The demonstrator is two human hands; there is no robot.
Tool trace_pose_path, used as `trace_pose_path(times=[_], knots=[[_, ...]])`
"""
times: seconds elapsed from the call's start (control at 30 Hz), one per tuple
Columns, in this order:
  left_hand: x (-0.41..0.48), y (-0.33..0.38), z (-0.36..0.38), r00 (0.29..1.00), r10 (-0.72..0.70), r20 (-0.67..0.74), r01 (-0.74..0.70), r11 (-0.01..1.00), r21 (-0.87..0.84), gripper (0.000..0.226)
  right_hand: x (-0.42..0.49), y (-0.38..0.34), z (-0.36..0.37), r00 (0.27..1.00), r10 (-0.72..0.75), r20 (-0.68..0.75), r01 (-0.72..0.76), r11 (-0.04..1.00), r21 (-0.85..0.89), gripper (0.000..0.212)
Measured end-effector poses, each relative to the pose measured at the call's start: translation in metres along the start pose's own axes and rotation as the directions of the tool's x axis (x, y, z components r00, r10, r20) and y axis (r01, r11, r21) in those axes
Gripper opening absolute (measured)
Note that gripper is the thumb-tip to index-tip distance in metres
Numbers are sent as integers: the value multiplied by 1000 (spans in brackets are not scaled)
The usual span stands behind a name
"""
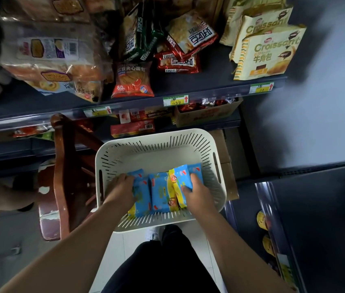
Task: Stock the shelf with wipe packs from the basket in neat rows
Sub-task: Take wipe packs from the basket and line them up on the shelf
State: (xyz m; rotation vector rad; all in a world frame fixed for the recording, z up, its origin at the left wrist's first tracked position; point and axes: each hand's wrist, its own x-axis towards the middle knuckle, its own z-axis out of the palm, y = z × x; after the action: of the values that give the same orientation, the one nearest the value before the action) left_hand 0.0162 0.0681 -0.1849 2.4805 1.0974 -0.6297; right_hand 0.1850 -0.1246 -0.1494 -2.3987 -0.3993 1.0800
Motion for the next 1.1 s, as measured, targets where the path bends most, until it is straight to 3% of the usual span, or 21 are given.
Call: trace_pose_path(times=[0.13,0.23,0.3,0.4,0.53,0.6,0.67,0.73,0.83,0.93,1.1], knots=[[12,-1,-20,987,17,159,-22,999,25,37,-2,-3,-1,999,-22,41,21,1000,18,24],[13,0,-34,966,20,259,-9,999,-43,42,-4,-5,-3,1000,13,28,-15,998,59,40],[8,1,-47,978,6,207,18,994,-112,45,-7,-9,-7,999,49,-13,-47,992,117,45],[-7,1,-69,999,-51,12,52,964,-260,38,-13,-19,-20,991,105,-83,-78,958,276,48],[-28,-8,-99,985,-144,-95,77,861,-503,27,-28,-37,-43,973,97,-208,9,890,455,40],[-36,-11,-116,972,-187,-144,50,759,-649,18,-41,-46,-55,964,90,-252,60,846,530,36],[-47,-10,-135,971,-202,-129,-5,519,-855,15,-57,-55,-68,954,79,-289,113,799,591,31],[-60,-6,-152,985,-129,-117,-74,300,-951,13,-76,-63,-78,942,52,-332,168,782,600,24],[-77,4,-169,992,-7,-129,-128,87,-988,12,-106,-74,-94,900,8,-436,269,777,569,16],[-94,23,-182,987,100,-127,-129,8,-992,11,-142,-79,-114,838,-51,-543,360,799,482,18],[-129,80,-205,930,334,-156,-178,36,-983,8,-213,-70,-149,685,-25,-728,505,736,450,23]])
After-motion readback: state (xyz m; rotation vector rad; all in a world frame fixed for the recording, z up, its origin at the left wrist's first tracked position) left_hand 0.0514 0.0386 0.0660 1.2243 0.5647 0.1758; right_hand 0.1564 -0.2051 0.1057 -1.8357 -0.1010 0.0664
